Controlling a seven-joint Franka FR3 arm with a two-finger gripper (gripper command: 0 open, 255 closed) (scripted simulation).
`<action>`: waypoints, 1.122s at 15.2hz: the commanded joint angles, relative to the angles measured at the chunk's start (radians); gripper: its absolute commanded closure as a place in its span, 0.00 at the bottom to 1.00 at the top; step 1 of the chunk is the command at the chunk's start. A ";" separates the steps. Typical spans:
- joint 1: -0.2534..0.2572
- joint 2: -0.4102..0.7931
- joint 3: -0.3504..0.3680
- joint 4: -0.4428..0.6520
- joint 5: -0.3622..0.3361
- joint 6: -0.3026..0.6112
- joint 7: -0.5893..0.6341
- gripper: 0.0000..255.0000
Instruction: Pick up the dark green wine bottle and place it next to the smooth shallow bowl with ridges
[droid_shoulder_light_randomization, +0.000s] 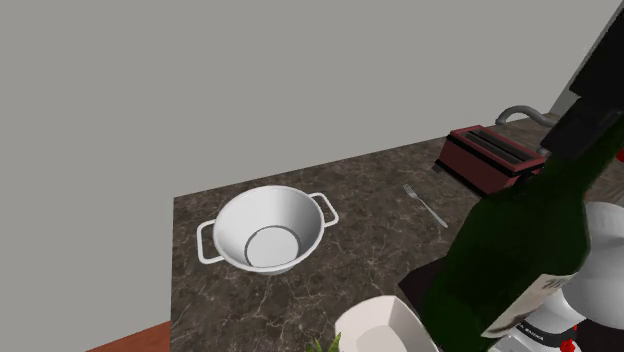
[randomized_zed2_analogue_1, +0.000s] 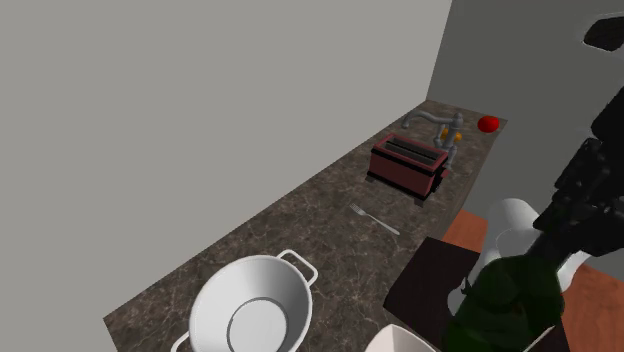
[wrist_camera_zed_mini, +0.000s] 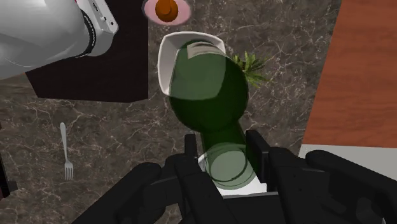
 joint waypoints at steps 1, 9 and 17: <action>-0.002 0.010 0.037 0.060 0.022 -0.039 0.055 1.00; -0.064 0.118 0.255 0.365 0.091 -0.174 0.309 1.00; -0.545 0.279 0.900 0.892 0.155 -0.354 0.633 1.00</action>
